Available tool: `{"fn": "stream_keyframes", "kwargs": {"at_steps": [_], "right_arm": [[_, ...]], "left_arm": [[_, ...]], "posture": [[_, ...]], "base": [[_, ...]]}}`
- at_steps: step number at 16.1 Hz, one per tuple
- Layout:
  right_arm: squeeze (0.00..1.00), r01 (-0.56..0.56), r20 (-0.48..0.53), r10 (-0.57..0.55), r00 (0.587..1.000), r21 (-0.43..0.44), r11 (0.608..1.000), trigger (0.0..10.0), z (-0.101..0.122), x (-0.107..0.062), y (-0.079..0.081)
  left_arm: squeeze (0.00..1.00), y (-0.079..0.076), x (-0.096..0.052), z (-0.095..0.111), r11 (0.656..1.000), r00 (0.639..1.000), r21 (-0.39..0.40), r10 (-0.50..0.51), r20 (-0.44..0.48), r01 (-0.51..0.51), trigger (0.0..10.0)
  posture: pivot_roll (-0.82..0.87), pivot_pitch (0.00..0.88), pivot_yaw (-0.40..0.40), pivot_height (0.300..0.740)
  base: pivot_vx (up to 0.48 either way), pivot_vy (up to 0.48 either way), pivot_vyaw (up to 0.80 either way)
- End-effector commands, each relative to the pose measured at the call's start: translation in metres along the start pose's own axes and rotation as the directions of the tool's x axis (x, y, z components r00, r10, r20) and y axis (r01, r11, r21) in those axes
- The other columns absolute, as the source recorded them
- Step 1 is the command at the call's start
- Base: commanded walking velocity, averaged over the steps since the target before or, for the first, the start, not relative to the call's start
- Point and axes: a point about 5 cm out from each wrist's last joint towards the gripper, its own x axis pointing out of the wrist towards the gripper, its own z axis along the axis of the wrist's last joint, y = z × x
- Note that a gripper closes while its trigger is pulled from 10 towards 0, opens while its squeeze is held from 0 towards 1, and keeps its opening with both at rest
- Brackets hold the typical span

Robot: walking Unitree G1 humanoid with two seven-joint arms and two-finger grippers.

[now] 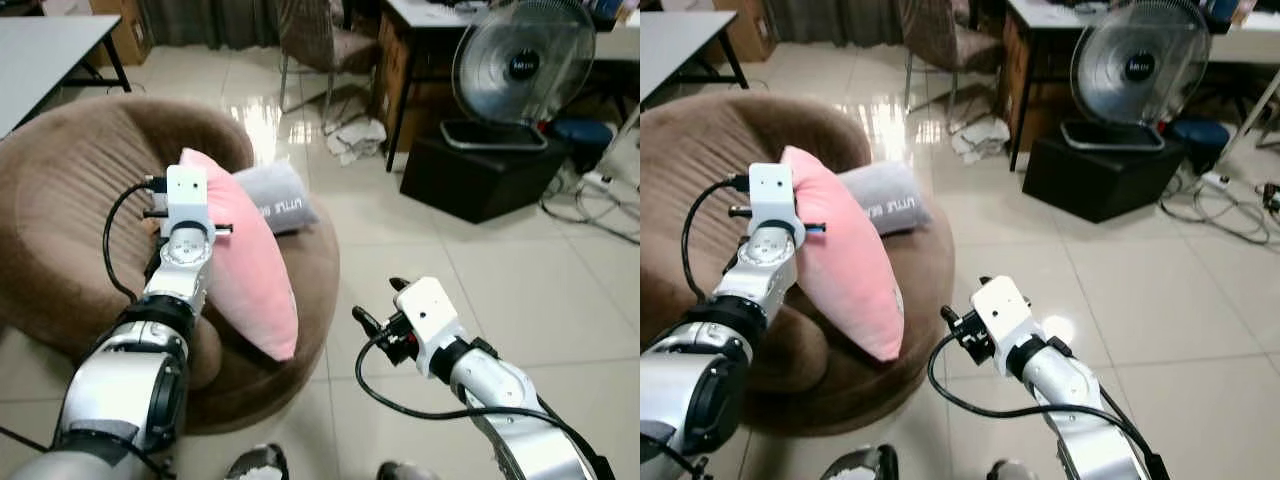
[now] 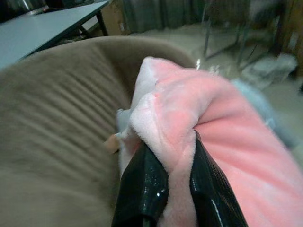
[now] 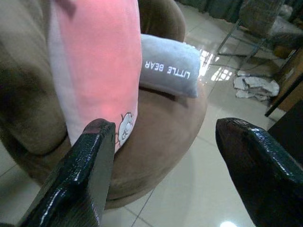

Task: Move the pillow to the sofa from floor

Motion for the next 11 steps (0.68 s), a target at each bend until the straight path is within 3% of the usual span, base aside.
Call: {"fn": "stream_keyframes", "kwargs": {"at_steps": [1, 5, 6, 11], "right_arm": [[0.0, -0.003, 0.012, 0.003, 1.0, -0.021, 1.0, 10.0, 0.005, -0.005, -0.002], [0.0, 0.037, 0.04, -0.037, 0.999, -0.023, 0.999, 10.0, 0.014, -0.012, -0.004], [0.0, 0.041, 0.047, -0.04, 0.998, -0.019, 0.999, 10.0, 0.016, -0.009, -0.002], [0.0, 0.056, 0.049, -0.055, 0.997, -0.01, 0.998, 10.0, 0.018, -0.008, 0.0]], "left_arm": [[0.0, 0.007, 0.004, 0.012, 0.996, 0.998, 0.073, 0.041, 0.04, -0.044, 10.0], [0.0, 0.019, 0.009, 0.018, 0.992, 0.998, 0.108, 0.063, 0.019, -0.065, 10.0], [1.0, 0.022, 0.01, 0.019, 0.99, 0.998, 0.123, 0.067, 0.012, -0.068, 10.0], [1.0, 0.021, 0.014, 0.034, 0.988, 0.998, 0.141, 0.049, 0.043, -0.055, 10.0]], "posture": [[-0.1, 0.12, 0.049, 0.74], [-0.11, 0.162, 0.052, 0.74], [-0.12, 0.17, 0.053, 0.74], [-0.13, 0.203, 0.051, 0.74]], "base": [[0.0, 0.0, 0.0], [0.0, 0.0, 0.0], [0.0, 0.0, 0.0], [0.0, 0.0, 0.0]]}}
